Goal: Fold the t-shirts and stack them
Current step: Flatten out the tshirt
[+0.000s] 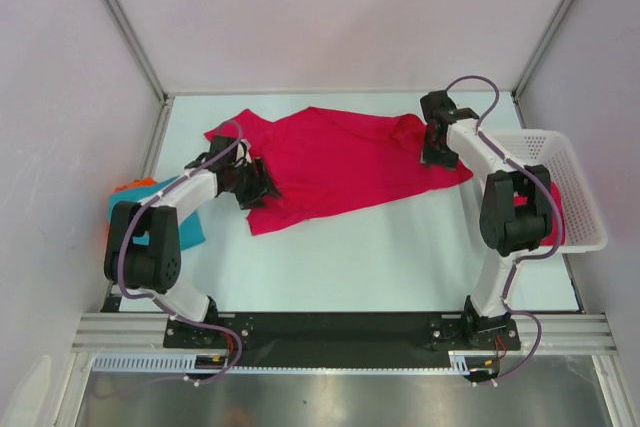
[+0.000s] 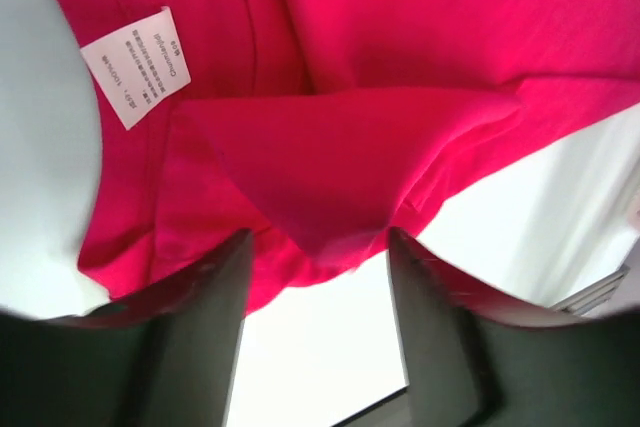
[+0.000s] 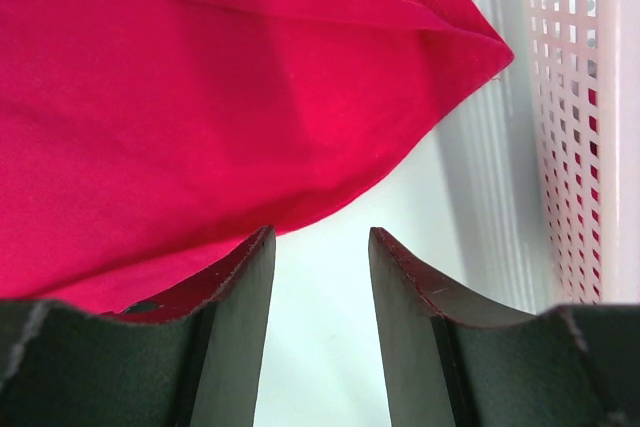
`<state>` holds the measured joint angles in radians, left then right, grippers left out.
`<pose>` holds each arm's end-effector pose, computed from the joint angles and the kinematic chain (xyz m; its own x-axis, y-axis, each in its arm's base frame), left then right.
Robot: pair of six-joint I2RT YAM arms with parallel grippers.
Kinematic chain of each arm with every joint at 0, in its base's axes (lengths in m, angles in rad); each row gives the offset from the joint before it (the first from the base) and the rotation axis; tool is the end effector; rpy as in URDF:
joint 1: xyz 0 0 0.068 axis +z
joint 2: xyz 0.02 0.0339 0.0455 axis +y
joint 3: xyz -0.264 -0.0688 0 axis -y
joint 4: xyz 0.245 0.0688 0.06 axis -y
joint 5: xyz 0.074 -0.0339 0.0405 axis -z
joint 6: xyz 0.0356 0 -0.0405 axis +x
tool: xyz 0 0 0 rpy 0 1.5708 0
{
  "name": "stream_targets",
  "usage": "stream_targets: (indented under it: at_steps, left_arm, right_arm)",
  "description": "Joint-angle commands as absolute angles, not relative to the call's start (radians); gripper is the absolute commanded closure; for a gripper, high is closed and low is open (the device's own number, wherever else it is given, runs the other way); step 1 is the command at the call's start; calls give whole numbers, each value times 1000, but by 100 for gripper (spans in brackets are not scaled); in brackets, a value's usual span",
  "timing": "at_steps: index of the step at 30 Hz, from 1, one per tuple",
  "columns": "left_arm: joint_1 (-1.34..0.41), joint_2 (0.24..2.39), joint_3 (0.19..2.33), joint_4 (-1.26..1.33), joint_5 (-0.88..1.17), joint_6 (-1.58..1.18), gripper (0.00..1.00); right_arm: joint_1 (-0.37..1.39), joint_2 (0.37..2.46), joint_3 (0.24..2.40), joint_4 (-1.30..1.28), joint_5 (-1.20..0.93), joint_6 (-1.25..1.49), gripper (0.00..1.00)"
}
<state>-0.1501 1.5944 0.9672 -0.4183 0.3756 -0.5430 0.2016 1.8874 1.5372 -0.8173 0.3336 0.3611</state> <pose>0.3081 -0.0598 0.1895 -0.8983 -0.3503 -0.2653 -0.1672 0.8308 -0.5308 0.3895 0.0677 0.2377 -0.8654 0.1639 -0.4735 0.2592 0.9552 -0.1431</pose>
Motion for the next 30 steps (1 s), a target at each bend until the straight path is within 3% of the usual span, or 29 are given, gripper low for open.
stream_targets:
  at_steps: [1,2,4,19,24,30]
  left_arm:
    - [-147,1563,960,-357,417,-535,27]
    - [-147,1556,959,-362,416,-535,22]
    - [-146,1533,956,-367,410,-532,21]
    - [-149,1640,963,-292,365,-563,20]
    - [-159,1709,994,-245,350,-604,21]
    - [-195,1773,1061,-206,333,-655,30]
  right_arm:
    - [204,1893,1560,-819,347,345,52]
    - [206,1893,1560,-819,345,345,52]
    - [210,1896,1555,-815,342,347,52]
    - [224,1908,1549,-813,360,337,52]
    - [225,1919,1555,-815,361,336,52]
    - [225,1930,1555,-819,374,328,52]
